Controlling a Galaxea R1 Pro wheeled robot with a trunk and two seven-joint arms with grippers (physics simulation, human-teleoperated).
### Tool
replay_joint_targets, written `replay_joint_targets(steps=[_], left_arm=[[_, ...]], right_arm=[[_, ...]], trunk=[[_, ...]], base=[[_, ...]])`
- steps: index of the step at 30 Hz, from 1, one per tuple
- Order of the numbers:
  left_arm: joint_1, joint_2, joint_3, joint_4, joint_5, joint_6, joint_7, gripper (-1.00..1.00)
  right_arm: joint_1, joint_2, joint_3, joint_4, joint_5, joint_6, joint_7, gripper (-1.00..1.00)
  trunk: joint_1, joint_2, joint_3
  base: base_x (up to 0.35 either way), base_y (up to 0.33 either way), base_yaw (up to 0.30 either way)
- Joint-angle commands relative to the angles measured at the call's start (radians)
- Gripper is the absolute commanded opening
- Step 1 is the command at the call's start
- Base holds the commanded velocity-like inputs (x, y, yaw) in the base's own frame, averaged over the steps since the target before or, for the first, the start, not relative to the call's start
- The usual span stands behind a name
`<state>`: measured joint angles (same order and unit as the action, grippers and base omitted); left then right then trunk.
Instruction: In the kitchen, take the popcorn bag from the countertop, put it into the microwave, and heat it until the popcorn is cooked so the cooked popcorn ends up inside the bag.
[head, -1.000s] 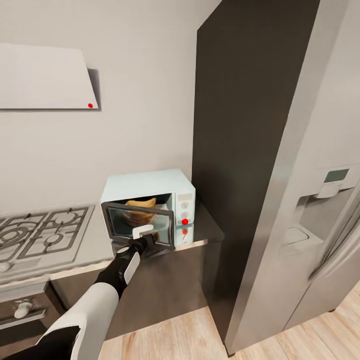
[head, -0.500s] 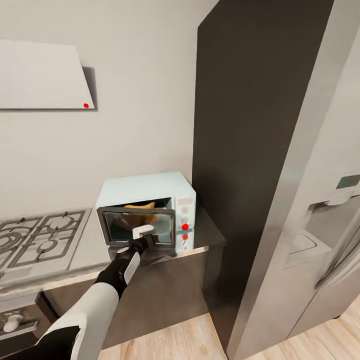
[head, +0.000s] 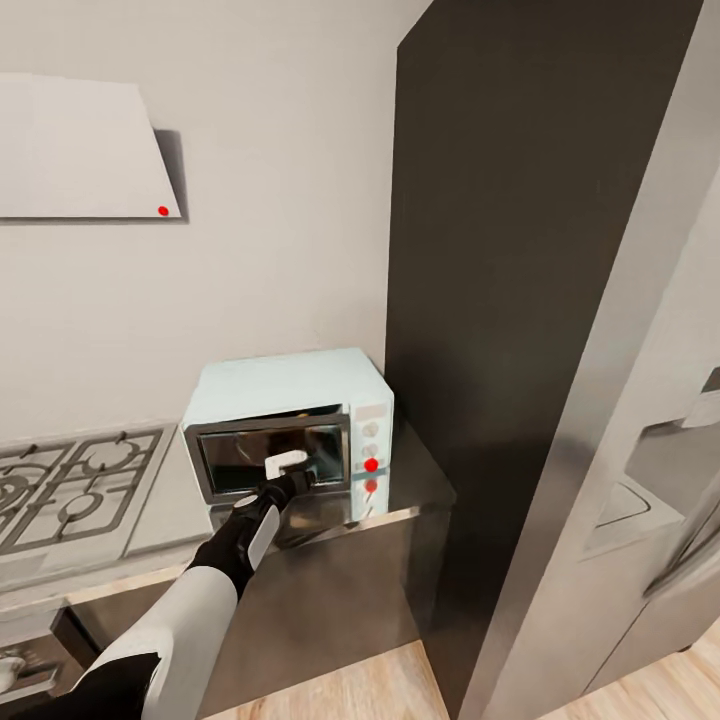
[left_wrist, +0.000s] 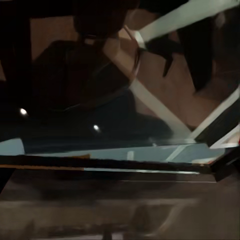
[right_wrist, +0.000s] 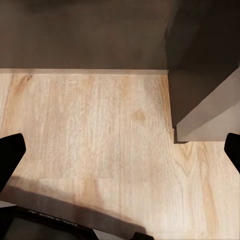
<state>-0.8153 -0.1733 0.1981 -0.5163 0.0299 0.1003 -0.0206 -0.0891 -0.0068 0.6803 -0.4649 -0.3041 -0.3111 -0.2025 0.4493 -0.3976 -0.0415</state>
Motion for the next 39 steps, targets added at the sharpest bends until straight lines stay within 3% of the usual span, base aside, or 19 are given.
replay_joint_targets(steps=[1,27,34,36,39], left_arm=[[-0.001,-0.001,0.005,-0.003,0.004,0.006,-0.002,1.00],[0.000,0.001,0.006,-0.002,0.004,0.000,-0.002,1.00],[0.005,0.001,0.003,-0.003,0.004,-0.007,-0.005,1.00],[0.024,0.000,0.002,-0.010,0.003,-0.011,-0.006,1.00],[0.076,-0.001,-0.002,-0.091,0.003,-0.013,-0.008,1.00]], right_arm=[[-0.001,-0.001,0.008,0.000,-0.007,-0.004,-0.007,1.00],[0.002,0.000,0.008,0.000,-0.008,-0.005,-0.007,1.00],[0.002,0.000,0.008,-0.001,-0.008,-0.005,-0.006,1.00],[0.002,0.001,0.008,-0.001,-0.007,-0.005,-0.006,1.00],[0.003,0.001,0.008,-0.001,-0.007,-0.005,-0.007,1.00]], trunk=[[0.001,-0.002,-0.002],[0.001,-0.002,-0.002],[0.001,-0.002,-0.002],[0.001,-0.002,-0.002],[0.001,-0.002,-0.002]], base=[[0.011,0.000,0.000],[0.048,0.000,0.000],[-0.259,0.000,0.000],[-0.347,0.000,0.000],[-0.349,0.000,0.000]])
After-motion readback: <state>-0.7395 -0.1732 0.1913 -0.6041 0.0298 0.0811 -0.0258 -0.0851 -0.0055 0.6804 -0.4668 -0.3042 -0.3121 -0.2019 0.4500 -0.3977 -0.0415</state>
